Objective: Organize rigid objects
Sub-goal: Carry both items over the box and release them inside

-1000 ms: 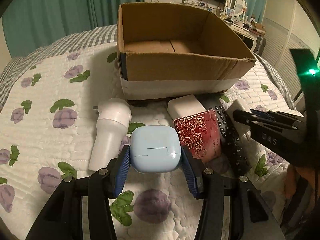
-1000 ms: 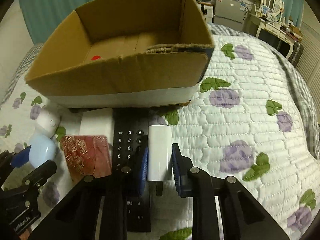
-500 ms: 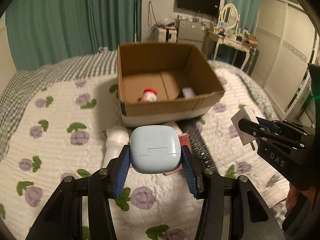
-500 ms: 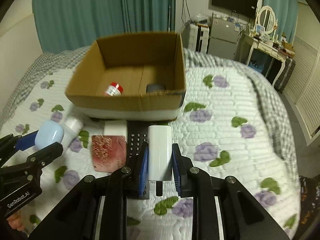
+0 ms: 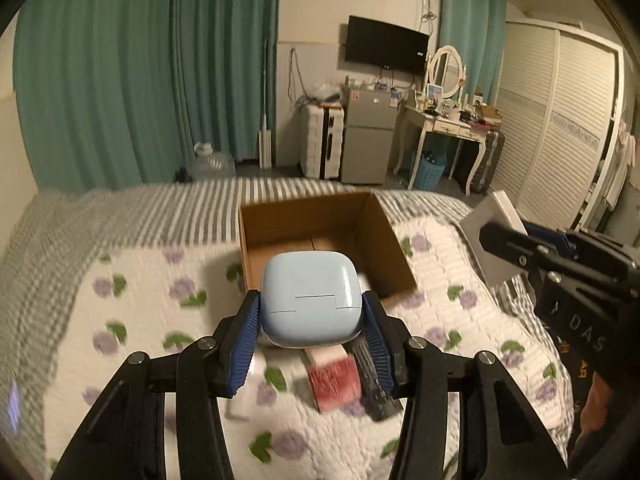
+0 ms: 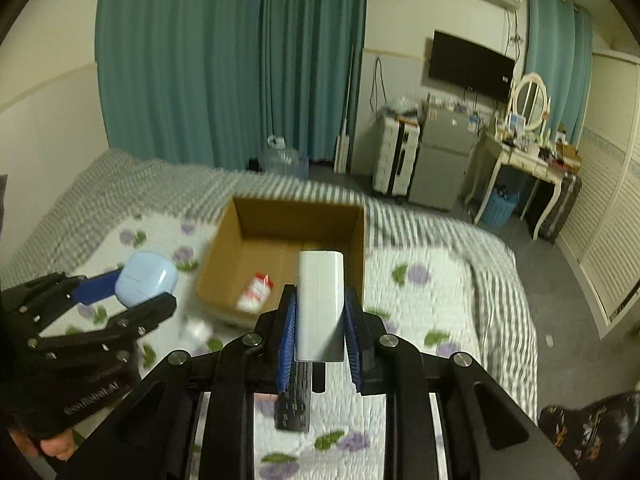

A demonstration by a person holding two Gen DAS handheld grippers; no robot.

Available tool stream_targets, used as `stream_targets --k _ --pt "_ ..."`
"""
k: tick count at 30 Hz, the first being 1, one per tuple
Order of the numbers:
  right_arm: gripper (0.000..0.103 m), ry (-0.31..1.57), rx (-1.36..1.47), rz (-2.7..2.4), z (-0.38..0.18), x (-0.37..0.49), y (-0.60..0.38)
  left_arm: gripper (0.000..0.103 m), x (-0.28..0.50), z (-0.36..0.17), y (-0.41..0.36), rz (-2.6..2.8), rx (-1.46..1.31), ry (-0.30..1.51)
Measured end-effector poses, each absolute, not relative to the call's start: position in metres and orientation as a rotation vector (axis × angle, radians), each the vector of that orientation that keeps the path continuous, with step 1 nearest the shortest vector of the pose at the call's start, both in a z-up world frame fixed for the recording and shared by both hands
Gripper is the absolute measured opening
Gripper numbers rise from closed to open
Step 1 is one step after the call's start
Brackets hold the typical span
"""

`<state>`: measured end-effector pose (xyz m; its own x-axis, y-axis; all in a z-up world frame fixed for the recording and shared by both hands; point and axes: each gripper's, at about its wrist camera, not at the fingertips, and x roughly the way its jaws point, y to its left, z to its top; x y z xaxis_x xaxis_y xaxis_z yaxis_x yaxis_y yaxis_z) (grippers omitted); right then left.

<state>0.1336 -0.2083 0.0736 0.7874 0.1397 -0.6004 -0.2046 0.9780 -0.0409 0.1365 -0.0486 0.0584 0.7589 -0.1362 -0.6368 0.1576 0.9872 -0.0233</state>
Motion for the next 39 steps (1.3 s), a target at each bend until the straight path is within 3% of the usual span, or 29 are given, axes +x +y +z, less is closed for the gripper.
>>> stream_targets --k 5,11,21,31,33,34,35,37,39 --pt "0.021 0.606 -0.095 0.197 0.092 0.168 -0.201 0.051 0.17 0.068 -0.051 -0.173 0.051 0.668" --pt "0.021 0.623 -0.109 0.213 0.075 0.224 -0.195 0.051 0.222 0.045 -0.058 -0.171 0.088 0.678" --pt "0.021 0.701 -0.144 0.234 -0.005 0.31 -0.188 0.051 0.296 -0.024 -0.074 -0.18 0.161 0.723" --pt "0.022 0.77 -0.096 0.242 -0.069 0.346 -0.198 0.053 0.309 -0.076 -0.076 -0.195 0.132 0.814" --pt "0.029 0.768 -0.095 0.207 -0.068 0.34 -0.204 0.054 0.304 -0.074 -0.074 -0.194 0.127 0.817" --pt "0.047 0.76 -0.08 0.203 -0.065 0.336 -0.21 0.06 0.297 -0.069 -0.074 -0.19 0.13 0.801" --pt "0.052 0.757 -0.053 0.216 -0.061 0.332 -0.213 0.064 0.293 -0.065 -0.073 -0.188 0.135 0.792" --pt "0.06 0.749 -0.021 0.191 -0.048 0.321 -0.225 0.064 0.281 -0.053 -0.071 -0.187 0.15 0.773" --pt "0.061 0.733 -0.033 0.177 -0.03 0.31 -0.232 0.065 0.268 -0.037 -0.067 -0.176 0.15 0.76"
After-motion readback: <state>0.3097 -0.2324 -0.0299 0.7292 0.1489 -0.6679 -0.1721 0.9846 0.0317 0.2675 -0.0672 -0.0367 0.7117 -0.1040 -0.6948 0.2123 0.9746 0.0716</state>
